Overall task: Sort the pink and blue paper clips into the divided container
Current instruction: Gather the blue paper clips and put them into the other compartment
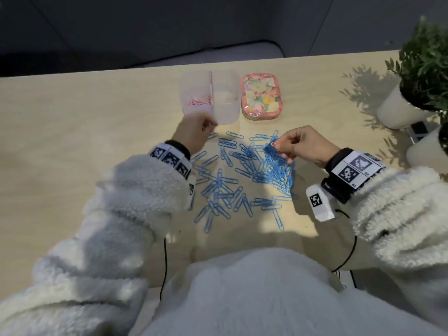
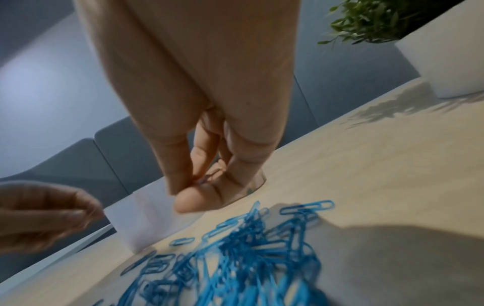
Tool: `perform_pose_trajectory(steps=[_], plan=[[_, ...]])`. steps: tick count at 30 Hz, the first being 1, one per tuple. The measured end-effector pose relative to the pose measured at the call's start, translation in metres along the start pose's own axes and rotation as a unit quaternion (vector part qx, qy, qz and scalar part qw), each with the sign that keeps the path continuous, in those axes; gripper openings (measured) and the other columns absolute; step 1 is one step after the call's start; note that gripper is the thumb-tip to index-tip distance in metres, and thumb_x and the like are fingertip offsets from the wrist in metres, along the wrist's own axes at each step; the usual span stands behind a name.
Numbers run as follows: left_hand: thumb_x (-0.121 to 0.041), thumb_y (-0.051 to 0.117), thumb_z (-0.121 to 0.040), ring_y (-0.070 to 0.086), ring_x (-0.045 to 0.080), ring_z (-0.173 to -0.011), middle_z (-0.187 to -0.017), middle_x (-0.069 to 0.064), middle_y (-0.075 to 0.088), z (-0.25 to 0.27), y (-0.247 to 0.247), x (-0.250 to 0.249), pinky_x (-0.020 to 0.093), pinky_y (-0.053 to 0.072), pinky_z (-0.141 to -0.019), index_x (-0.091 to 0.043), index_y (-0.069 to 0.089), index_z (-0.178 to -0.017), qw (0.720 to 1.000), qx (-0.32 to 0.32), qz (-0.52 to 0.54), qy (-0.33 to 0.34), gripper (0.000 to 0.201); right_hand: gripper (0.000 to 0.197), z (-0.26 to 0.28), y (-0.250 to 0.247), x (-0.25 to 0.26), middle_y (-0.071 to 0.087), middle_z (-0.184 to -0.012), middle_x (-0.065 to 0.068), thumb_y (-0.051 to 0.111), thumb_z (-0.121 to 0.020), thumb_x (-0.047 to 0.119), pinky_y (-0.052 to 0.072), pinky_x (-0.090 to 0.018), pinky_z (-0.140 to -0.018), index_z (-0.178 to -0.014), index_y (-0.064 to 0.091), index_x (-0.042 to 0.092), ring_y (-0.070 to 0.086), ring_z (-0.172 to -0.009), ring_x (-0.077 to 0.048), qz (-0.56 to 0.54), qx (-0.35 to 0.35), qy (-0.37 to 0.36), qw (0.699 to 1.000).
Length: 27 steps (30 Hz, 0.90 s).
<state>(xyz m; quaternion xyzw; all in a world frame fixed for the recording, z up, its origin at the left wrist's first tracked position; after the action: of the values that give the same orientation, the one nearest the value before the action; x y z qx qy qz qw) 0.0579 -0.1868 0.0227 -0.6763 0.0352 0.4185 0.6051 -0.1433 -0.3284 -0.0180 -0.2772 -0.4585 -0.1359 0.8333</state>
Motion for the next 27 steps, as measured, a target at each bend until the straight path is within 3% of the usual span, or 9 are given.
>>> perform_pose_trajectory(steps=[3,5,9,13,18,20,23,25,27], plan=[[-0.009,0.045,-0.089,0.059,0.031,-0.094,-0.101,0.016,0.066,-0.033,-0.031,0.002,0.032,0.044,-0.078,-0.004,0.064,-0.093,0.997,-0.068,-0.032,-0.008,0.019,0.022,-0.013,0.004,0.027,0.058,-0.041,0.006,0.056,-0.085,-0.009,0.045,-0.013,-0.037,-0.105,0.057,-0.016,0.049,-0.032,-0.001,0.016,-0.012,-0.027,0.999],[-0.009,0.043,-0.089,0.061,0.029,-0.096,-0.103,0.013,0.066,-0.052,-0.041,0.002,0.031,0.043,-0.077,-0.006,0.063,-0.096,0.995,-0.081,-0.052,-0.016,0.021,0.020,-0.022,0.005,0.050,0.060,-0.051,-0.005,0.055,-0.085,-0.011,0.046,-0.012,-0.037,-0.104,0.058,-0.016,0.049,-0.031,-0.001,0.027,-0.028,-0.051,0.998],[-0.007,0.042,-0.089,0.059,0.032,-0.106,-0.112,0.014,0.065,-0.073,-0.032,0.010,0.033,0.045,-0.087,-0.008,0.062,-0.105,0.994,-0.031,-0.090,-0.048,0.026,0.015,-0.045,0.016,0.092,0.055,-0.034,0.008,0.055,-0.084,-0.012,0.047,-0.012,-0.039,-0.096,0.060,-0.005,0.050,-0.030,-0.001,0.025,-0.039,-0.066,0.997],[-0.005,0.042,-0.091,0.057,0.030,-0.110,-0.118,0.014,0.064,-0.069,-0.032,0.021,0.029,0.042,-0.093,-0.008,0.062,-0.114,0.997,-0.056,-0.025,-0.042,0.031,0.012,-0.066,0.039,0.129,0.056,-0.056,-0.003,0.052,-0.084,-0.012,0.049,-0.011,-0.043,-0.094,0.060,-0.013,0.053,-0.034,0.000,0.042,-0.061,-0.108,0.991],[0.007,0.043,-0.083,0.060,0.029,-0.098,-0.102,0.015,0.068,-0.022,-0.054,0.049,0.029,0.043,-0.085,-0.005,0.069,-0.095,0.985,-0.170,0.016,-0.011,0.031,0.030,-0.093,0.088,0.159,0.055,-0.062,0.002,0.046,-0.083,-0.010,0.046,-0.009,-0.048,-0.070,0.060,0.013,0.056,-0.043,0.003,0.084,-0.036,-0.173,0.981],[0.006,0.043,-0.085,0.060,0.030,-0.099,-0.104,0.016,0.068,0.006,-0.052,0.074,0.032,0.045,-0.086,-0.004,0.068,-0.096,0.989,-0.137,0.010,-0.060,0.029,0.029,-0.096,0.104,0.165,0.061,-0.074,0.000,0.041,-0.084,-0.007,0.045,-0.008,-0.059,-0.085,0.067,0.006,0.061,-0.065,-0.002,0.143,-0.014,-0.187,0.972],[-0.004,0.050,-0.089,0.060,0.031,-0.098,-0.113,0.015,0.061,0.046,-0.037,0.117,0.034,0.045,-0.086,-0.006,0.063,-0.107,0.989,-0.036,-0.019,-0.142,0.022,0.039,-0.091,0.113,0.164,0.064,-0.116,-0.012,0.035,-0.086,-0.006,0.041,-0.018,-0.090,-0.112,0.063,0.002,0.057,-0.110,-0.021,0.237,-0.005,-0.217,0.947],[-0.010,0.055,-0.088,0.058,0.032,-0.100,-0.119,0.016,0.054,0.065,-0.028,0.136,0.036,0.045,-0.089,-0.009,0.056,-0.118,0.984,0.001,-0.024,-0.177,0.029,0.040,-0.081,0.106,0.158,0.063,-0.120,-0.011,0.034,-0.086,-0.006,0.039,-0.015,-0.091,-0.113,0.063,0.005,0.055,-0.113,-0.021,0.213,-0.040,-0.235,0.947],[-0.010,0.057,-0.086,0.051,0.036,-0.111,-0.125,0.018,0.048,0.076,-0.021,0.145,0.040,0.040,-0.097,-0.011,0.053,-0.124,0.982,0.003,-0.046,-0.183,0.038,0.033,-0.069,0.090,0.143,0.068,-0.107,-0.009,0.039,-0.086,-0.003,0.042,-0.018,-0.085,-0.101,0.067,0.005,0.060,-0.099,-0.018,0.171,-0.080,-0.232,0.954]])
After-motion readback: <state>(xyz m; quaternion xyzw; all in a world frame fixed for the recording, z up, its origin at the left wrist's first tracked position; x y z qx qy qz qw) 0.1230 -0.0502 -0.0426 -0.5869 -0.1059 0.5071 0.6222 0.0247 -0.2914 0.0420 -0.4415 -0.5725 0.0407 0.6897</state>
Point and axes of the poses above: each hand's wrist, its own z-axis away from the middle knuckle, its own y-axis out of the palm, x = y × z, the point moved 5 cm from there along -z, towards the middle knuckle
